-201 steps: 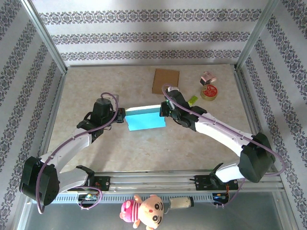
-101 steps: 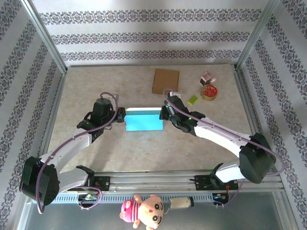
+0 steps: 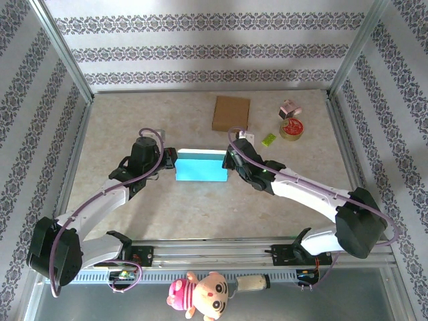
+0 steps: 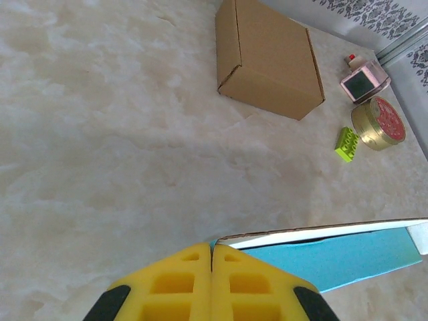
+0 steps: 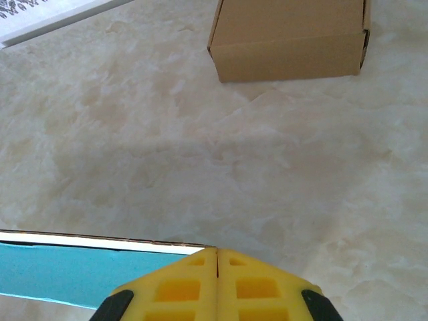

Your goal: Fold the paper box

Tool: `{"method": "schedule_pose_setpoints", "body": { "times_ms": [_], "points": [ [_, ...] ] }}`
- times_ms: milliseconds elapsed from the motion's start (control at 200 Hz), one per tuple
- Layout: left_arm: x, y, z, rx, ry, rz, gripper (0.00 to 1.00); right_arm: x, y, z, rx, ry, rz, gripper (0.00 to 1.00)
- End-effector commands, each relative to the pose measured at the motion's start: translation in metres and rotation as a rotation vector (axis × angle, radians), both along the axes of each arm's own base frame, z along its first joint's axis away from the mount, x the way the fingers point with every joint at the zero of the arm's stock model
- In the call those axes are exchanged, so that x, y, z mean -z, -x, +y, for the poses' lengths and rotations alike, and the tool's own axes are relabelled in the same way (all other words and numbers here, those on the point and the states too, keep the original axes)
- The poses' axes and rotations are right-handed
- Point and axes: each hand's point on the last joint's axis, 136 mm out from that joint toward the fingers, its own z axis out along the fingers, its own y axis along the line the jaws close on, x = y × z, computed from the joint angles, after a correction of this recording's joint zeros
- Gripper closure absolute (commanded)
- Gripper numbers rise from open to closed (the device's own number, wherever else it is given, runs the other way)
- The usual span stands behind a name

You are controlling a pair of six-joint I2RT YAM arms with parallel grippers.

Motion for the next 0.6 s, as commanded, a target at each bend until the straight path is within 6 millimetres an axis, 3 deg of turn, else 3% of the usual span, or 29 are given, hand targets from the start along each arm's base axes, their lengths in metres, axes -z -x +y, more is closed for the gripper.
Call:
{"method": "schedule_pose_setpoints", "body": {
  "times_ms": [0, 335, 595],
  "points": [
    [-0.002, 0.006, -0.018, 0.048, 0.063, 0.001, 1.0, 0.015, 0.015, 0.006, -0.029, 0.001, 0.043, 1.0],
    [0.024, 0.02, -0.012, 0.031, 0.032, 0.108, 1.0, 0.023, 0.021, 0.005, -0.047, 0.021, 0.046, 1.0],
    [0.043, 0.037, 0.006, -0.011, -0.025, 0.153, 1.0, 0.028, 0.029, 0.001, -0.069, 0.066, 0.035, 1.0]
  ]
}}
